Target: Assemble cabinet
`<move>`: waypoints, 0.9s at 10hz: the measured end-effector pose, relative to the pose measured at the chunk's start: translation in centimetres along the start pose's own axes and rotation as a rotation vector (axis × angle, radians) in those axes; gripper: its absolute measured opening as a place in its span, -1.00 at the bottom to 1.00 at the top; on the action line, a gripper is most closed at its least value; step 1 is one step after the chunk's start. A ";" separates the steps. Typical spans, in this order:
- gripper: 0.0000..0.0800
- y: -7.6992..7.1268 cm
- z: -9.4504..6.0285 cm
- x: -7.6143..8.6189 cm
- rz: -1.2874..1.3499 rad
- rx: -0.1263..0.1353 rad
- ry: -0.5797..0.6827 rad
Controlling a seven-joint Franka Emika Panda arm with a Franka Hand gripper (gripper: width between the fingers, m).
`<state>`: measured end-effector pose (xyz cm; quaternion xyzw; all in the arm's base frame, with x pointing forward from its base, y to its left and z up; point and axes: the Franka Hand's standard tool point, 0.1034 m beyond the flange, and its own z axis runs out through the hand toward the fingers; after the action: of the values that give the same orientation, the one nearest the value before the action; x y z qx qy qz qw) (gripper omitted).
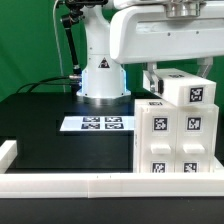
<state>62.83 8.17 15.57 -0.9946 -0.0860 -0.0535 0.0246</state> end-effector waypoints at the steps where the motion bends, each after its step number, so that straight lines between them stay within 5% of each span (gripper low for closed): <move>1: 0.40 0.0 0.0 0.0 0.070 0.000 0.000; 9: 0.40 0.1 -0.1 -0.1 0.782 0.019 0.051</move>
Offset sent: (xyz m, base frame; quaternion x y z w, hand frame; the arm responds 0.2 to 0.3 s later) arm -0.0156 -0.0042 0.0032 -0.0193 0.0109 0.2450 0.9693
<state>62.73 8.05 15.61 -0.9503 0.2999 -0.0638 0.0544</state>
